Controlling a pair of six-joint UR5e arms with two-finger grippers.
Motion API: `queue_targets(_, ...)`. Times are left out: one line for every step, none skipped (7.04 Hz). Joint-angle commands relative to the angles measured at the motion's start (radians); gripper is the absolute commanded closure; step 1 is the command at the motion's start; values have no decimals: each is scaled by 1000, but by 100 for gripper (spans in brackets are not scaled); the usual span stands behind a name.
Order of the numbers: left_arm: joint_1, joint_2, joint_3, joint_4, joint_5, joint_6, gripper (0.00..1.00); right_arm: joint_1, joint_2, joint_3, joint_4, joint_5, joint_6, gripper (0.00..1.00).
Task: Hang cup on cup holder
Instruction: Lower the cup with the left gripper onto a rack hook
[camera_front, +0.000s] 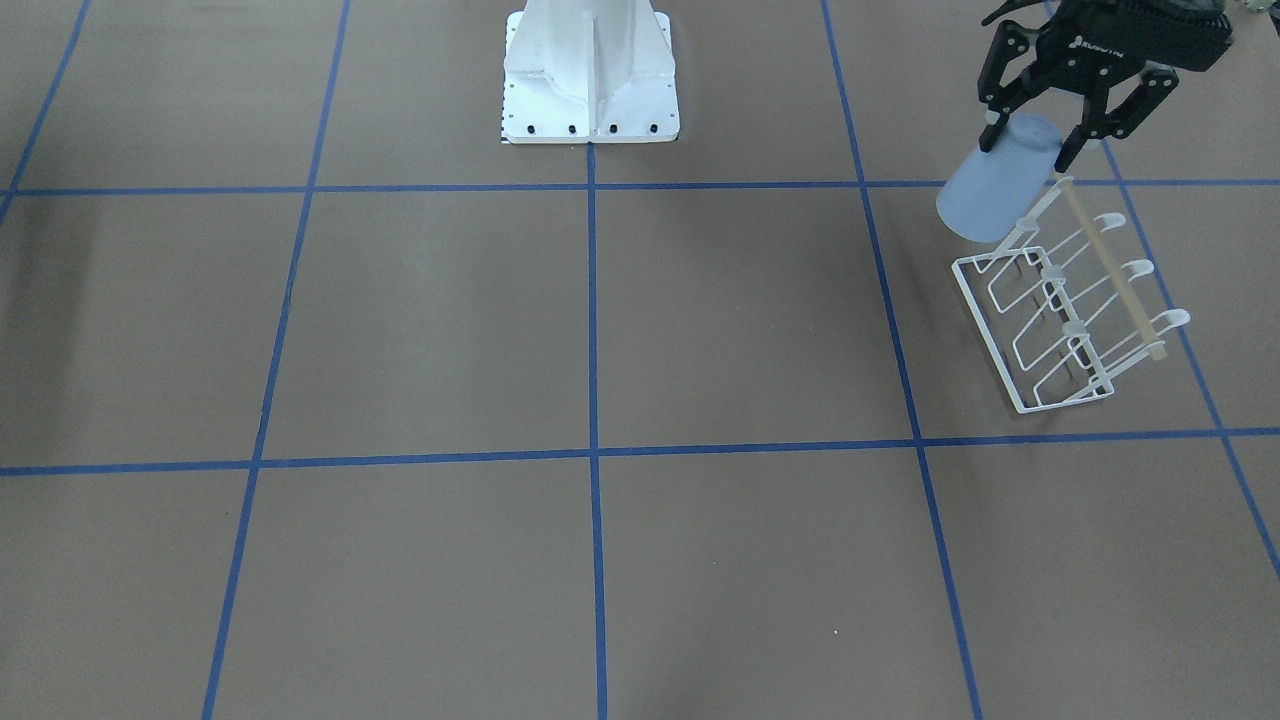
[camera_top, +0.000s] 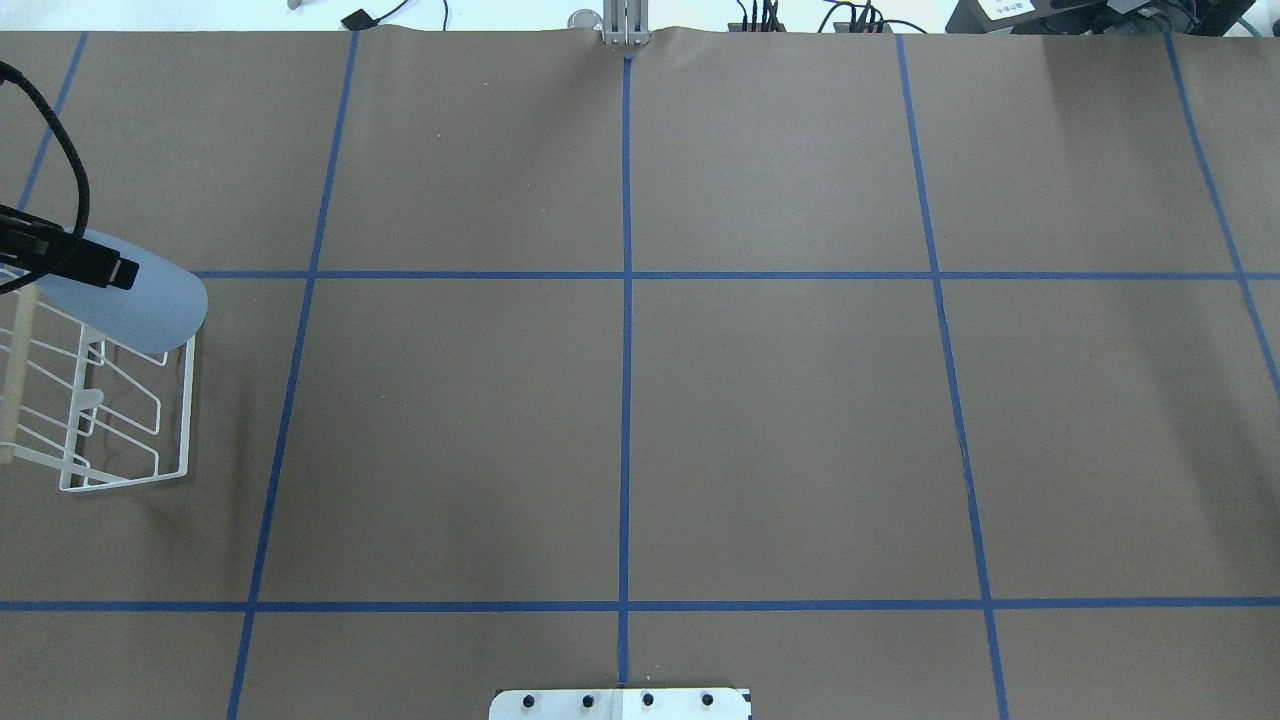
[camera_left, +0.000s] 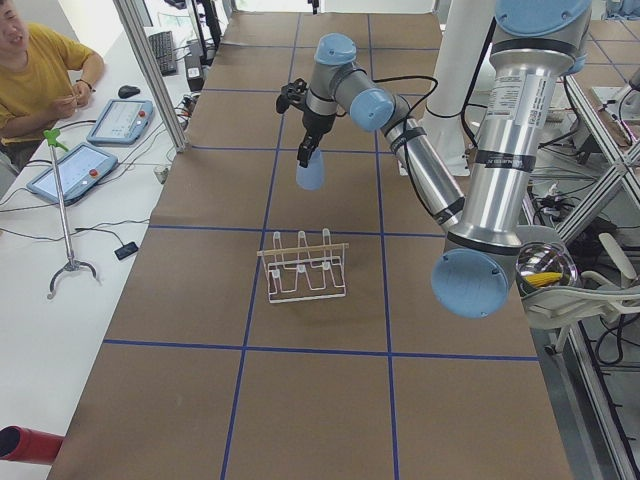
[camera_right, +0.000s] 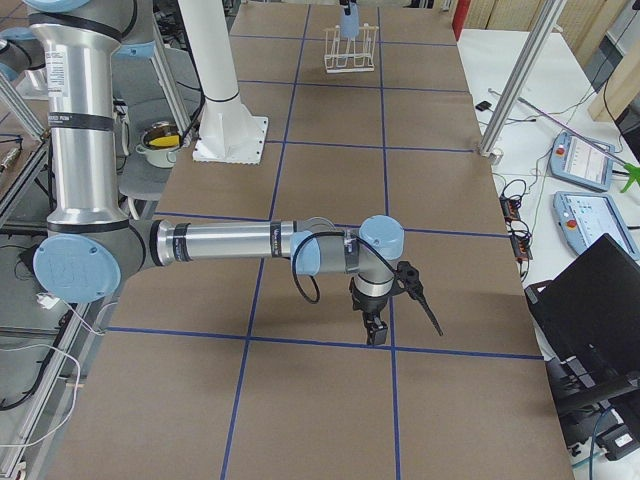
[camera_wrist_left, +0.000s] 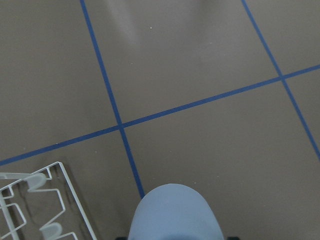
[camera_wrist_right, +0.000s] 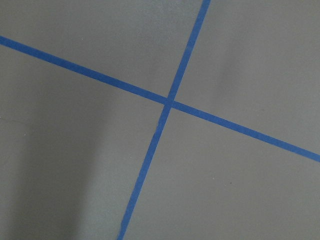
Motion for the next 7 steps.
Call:
queue_targets(-36, -8, 59, -13, 12, 21, 100, 0, 1, -4, 2, 2, 1, 0)
queue_targets(-70, -10, 113, -55, 12, 53, 100, 0, 1, -7, 2, 1, 1, 0)
queue_targets(-103, -21, 166, -74, 10, 89, 100, 0, 1, -7, 2, 1, 4, 0)
queue_targets(-110, -27, 196, -76, 7, 92, 100, -1, 1, -9, 2, -1, 6, 0)
queue_targets(-110, -27, 228, -103, 2, 92, 100, -1, -1, -9, 2, -1, 6, 0)
queue_targets(-110, -25, 266, -147, -2, 93, 100, -1, -1, -9, 2, -1, 7, 0)
queue_targets(-114, -21, 297, -174, -2, 127, 100, -1, -1, -9, 4, -1, 9, 0)
